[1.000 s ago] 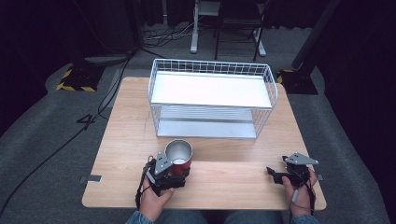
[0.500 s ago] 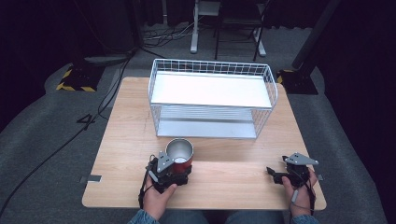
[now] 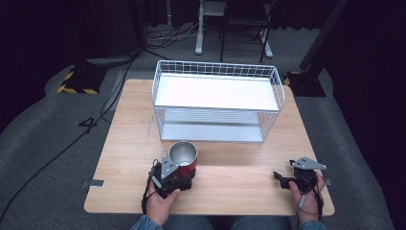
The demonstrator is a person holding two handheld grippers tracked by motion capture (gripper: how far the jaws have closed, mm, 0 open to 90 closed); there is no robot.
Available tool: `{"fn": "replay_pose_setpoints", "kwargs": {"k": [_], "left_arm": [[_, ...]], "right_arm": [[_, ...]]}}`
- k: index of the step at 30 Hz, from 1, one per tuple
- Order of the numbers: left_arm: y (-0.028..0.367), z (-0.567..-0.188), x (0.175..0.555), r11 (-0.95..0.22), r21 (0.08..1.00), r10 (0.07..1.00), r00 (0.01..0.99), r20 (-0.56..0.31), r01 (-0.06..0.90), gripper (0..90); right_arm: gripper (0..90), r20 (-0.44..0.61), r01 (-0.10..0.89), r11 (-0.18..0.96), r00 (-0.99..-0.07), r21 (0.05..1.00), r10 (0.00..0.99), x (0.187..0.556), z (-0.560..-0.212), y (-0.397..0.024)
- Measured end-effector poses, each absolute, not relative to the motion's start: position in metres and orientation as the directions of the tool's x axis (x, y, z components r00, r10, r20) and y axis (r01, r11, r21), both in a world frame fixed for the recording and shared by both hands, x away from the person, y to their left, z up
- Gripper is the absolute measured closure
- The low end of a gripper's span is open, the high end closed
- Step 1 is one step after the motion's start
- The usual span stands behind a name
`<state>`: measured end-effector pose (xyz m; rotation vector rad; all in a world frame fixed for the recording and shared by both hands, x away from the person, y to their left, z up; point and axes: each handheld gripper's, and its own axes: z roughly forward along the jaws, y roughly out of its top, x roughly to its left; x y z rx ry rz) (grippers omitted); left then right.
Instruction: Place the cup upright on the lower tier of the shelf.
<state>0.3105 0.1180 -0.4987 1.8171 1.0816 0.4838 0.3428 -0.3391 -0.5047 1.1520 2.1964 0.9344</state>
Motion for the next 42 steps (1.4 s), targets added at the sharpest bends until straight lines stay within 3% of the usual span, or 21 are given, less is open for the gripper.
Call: {"fn": "replay_pose_setpoints", "kwargs": {"k": [20,37,42], "left_arm": [[0.120,-0.481,0.311,-0.205,0.879,0.831,0.551,-0.076,0.431,15.6],[0.115,-0.450,0.334,-0.222,0.898,0.794,0.605,-0.060,0.380,15.6],[0.109,-0.446,0.341,-0.229,0.900,0.783,0.620,-0.056,0.371,15.6]], "right_arm": [[15.4,-0.107,0.509,0.414,-0.527,0.755,0.843,0.342,-0.505,-0.339],[15.2,-0.082,0.528,0.395,-0.520,0.752,0.850,0.344,-0.505,-0.340],[15.3,-0.033,0.558,0.369,-0.521,0.743,0.853,0.347,-0.505,-0.343]]}}
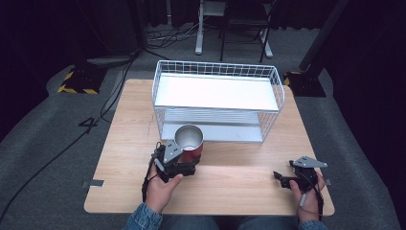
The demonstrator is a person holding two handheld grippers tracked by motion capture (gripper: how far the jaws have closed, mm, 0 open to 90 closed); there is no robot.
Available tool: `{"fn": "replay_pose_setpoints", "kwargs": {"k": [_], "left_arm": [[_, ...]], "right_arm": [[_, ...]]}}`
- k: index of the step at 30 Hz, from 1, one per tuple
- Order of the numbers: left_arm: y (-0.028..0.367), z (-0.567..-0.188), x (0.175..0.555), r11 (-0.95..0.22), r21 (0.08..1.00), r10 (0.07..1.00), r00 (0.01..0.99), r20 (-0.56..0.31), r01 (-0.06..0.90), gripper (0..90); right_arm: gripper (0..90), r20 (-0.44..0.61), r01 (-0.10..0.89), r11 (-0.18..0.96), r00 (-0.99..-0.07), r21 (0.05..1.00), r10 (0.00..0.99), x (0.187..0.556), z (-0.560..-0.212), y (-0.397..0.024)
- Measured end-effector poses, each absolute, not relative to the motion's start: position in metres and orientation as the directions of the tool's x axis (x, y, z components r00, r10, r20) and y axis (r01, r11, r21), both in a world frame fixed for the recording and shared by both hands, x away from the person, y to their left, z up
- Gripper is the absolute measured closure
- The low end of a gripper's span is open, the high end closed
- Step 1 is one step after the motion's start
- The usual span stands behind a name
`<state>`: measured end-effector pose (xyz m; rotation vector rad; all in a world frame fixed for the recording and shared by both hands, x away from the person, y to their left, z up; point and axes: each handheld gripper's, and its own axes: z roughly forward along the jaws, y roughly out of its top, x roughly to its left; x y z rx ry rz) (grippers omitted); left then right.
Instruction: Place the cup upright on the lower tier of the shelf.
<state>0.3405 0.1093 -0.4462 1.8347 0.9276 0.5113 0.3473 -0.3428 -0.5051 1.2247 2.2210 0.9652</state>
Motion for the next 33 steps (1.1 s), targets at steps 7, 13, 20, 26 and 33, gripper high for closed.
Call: {"fn": "replay_pose_setpoints", "kwargs": {"k": [7,13,20,26,33], "left_arm": [[0.099,-0.443,0.349,-0.250,0.899,0.769,0.638,-0.040,0.359,15.6],[0.090,-0.443,0.358,-0.253,0.898,0.763,0.645,-0.044,0.361,15.6],[0.080,-0.448,0.371,-0.242,0.900,0.768,0.639,-0.051,0.362,15.7],[0.074,-0.452,0.382,-0.208,0.909,0.772,0.631,-0.073,0.361,15.7],[0.067,-0.460,0.393,-0.191,0.909,0.779,0.621,-0.090,0.371,15.7]], "right_arm": [[14.9,-0.007,0.574,0.354,-0.519,0.739,0.855,0.349,-0.505,-0.344],[14.9,-0.007,0.574,0.354,-0.519,0.739,0.855,0.349,-0.505,-0.344],[14.9,-0.008,0.573,0.355,-0.519,0.739,0.855,0.349,-0.505,-0.344],[14.9,-0.009,0.572,0.355,-0.519,0.739,0.855,0.349,-0.505,-0.344],[14.9,-0.009,0.572,0.355,-0.519,0.739,0.855,0.349,-0.505,-0.344]]}}
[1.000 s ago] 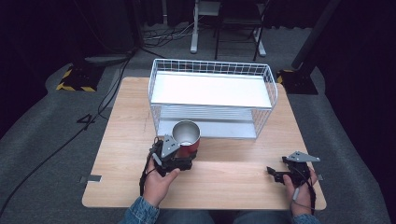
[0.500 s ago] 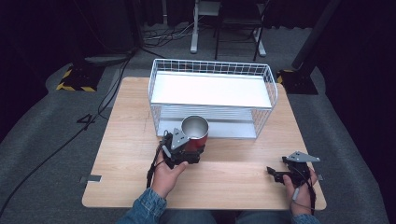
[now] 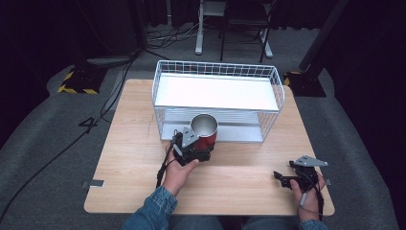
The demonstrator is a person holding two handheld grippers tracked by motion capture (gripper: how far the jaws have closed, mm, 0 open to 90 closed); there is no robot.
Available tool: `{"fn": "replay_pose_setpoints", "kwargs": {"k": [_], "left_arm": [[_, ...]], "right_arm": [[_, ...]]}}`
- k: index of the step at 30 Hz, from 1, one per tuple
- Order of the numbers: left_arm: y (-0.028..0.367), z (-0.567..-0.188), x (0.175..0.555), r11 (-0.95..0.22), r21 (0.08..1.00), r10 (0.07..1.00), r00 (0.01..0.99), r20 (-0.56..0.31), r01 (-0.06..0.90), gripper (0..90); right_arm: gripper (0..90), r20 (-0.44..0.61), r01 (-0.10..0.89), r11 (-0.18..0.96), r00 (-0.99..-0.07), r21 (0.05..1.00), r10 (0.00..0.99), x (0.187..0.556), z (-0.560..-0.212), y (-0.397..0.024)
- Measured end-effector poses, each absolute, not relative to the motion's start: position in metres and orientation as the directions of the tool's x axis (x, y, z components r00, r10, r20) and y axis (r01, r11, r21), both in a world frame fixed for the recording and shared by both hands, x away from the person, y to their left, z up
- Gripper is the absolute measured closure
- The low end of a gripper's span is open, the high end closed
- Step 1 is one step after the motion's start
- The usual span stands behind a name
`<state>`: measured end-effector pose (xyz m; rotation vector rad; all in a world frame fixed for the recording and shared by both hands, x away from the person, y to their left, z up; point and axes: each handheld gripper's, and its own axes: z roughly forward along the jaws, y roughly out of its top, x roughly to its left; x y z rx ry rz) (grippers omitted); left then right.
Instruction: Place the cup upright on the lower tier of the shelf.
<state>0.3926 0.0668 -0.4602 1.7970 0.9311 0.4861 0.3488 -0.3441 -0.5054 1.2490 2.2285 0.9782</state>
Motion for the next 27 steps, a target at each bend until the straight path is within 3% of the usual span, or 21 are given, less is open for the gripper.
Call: {"fn": "replay_pose_setpoints", "kwargs": {"k": [15,27], "left_arm": [[0.046,-0.469,0.420,-0.187,0.916,0.788,0.611,-0.077,0.356,15.7],[0.040,-0.484,0.446,-0.141,0.923,0.845,0.529,-0.077,0.359,15.6]], "right_arm": [[14.9,-0.010,0.572,0.355,-0.518,0.739,0.855,0.349,-0.505,-0.344],[15.0,-0.013,0.570,0.357,-0.518,0.740,0.855,0.349,-0.505,-0.344]]}}
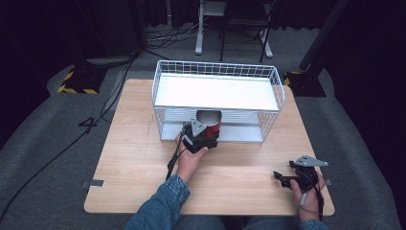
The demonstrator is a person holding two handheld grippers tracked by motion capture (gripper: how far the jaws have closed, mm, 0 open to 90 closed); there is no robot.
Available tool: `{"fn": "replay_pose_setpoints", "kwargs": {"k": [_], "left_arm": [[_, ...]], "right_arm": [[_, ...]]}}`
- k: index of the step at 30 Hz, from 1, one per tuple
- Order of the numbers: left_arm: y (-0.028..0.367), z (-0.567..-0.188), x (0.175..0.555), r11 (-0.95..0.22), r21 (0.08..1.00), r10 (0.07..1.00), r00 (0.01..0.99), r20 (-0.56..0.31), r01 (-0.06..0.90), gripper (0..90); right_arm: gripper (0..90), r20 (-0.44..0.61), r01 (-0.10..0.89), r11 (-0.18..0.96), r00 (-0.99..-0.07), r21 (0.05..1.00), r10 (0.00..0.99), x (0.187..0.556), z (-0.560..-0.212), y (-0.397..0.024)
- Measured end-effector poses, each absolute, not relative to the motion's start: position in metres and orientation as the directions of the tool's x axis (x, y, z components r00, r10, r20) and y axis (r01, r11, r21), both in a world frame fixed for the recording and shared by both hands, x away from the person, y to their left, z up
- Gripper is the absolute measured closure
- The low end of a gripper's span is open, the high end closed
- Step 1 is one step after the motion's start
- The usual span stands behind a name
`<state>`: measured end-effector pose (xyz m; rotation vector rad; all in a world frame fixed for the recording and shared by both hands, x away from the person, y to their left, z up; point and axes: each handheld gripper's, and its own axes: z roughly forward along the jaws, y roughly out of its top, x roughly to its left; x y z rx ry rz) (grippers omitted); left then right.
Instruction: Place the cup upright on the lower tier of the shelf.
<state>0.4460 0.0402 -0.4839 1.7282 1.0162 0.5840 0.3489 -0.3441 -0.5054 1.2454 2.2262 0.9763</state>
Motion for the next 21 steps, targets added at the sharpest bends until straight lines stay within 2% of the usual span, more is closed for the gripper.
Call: {"fn": "replay_pose_setpoints", "kwargs": {"k": [7,21], "left_arm": [[0.033,-0.484,0.461,-0.140,0.927,0.851,0.520,-0.067,0.349,15.6],[0.028,-0.492,0.486,-0.082,0.921,0.883,0.457,-0.111,0.382,15.5]], "right_arm": [[14.9,-0.010,0.573,0.355,-0.518,0.739,0.856,0.349,-0.505,-0.344],[14.9,-0.010,0.573,0.355,-0.518,0.739,0.855,0.349,-0.505,-0.344]]}}
